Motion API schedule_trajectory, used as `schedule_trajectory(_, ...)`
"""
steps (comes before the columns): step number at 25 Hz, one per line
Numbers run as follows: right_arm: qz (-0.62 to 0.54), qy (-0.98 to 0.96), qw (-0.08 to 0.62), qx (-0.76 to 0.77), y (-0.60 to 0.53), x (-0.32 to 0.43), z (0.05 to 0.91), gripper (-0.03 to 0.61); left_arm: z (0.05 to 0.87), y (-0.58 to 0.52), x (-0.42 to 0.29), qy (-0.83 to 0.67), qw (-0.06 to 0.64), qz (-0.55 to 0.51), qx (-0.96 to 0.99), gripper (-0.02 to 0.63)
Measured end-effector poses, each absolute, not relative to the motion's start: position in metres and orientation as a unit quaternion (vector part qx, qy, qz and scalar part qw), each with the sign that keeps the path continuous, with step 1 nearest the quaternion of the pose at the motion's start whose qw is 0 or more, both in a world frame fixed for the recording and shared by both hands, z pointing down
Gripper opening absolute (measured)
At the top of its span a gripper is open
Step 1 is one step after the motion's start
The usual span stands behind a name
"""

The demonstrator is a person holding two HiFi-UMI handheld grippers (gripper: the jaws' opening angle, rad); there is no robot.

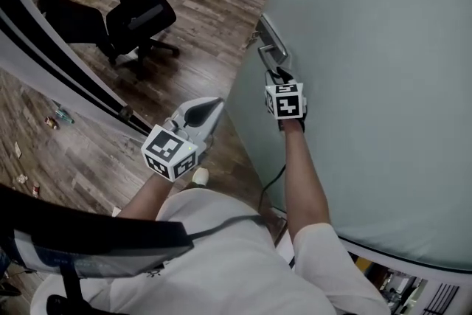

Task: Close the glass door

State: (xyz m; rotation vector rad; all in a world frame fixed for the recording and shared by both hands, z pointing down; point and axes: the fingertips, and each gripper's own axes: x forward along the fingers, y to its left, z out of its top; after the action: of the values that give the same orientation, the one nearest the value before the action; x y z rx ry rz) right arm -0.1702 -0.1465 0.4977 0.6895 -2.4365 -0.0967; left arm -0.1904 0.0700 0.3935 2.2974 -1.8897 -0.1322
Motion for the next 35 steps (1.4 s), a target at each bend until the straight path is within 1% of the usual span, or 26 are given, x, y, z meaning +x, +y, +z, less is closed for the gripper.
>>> schedule_trajectory(12, -0.050, -0.934, 0.280, 0.217, -0.101, -0.193, 0.499, 0.115, 0.409, 0.127, -0.170, -0.696, 0.089, -0.039, 0.712, 0.000)
schedule_trajectory(18, -0.063, -0.936, 0.277, 0.206, -0.029, -0.196, 0.498, 0.115, 0.408, 0.213, -0.163, -0.722, 0.085, -0.045, 0.685, 0.000)
schedule_trajectory(23, -0.062, -0.942, 0.269, 0.190, -0.058, -0.199, 0.496, 0.114, 0.407, 0.193, -0.158, -0.749, 0.089, -0.034, 0.655, 0.000)
schedule_trajectory(29, -0.063, -0.944, 0.271, 0.175, -0.019, -0.206, 0.505, 0.114, 0.413, 0.231, -0.161, -0.760, 0.081, -0.039, 0.644, 0.000)
schedule_trajectory(35, -0.068, -0.946, 0.274, 0.157, -0.009, -0.206, 0.502, 0.114, 0.397, 0.232, -0.167, -0.762, 0.071, -0.041, 0.643, 0.000)
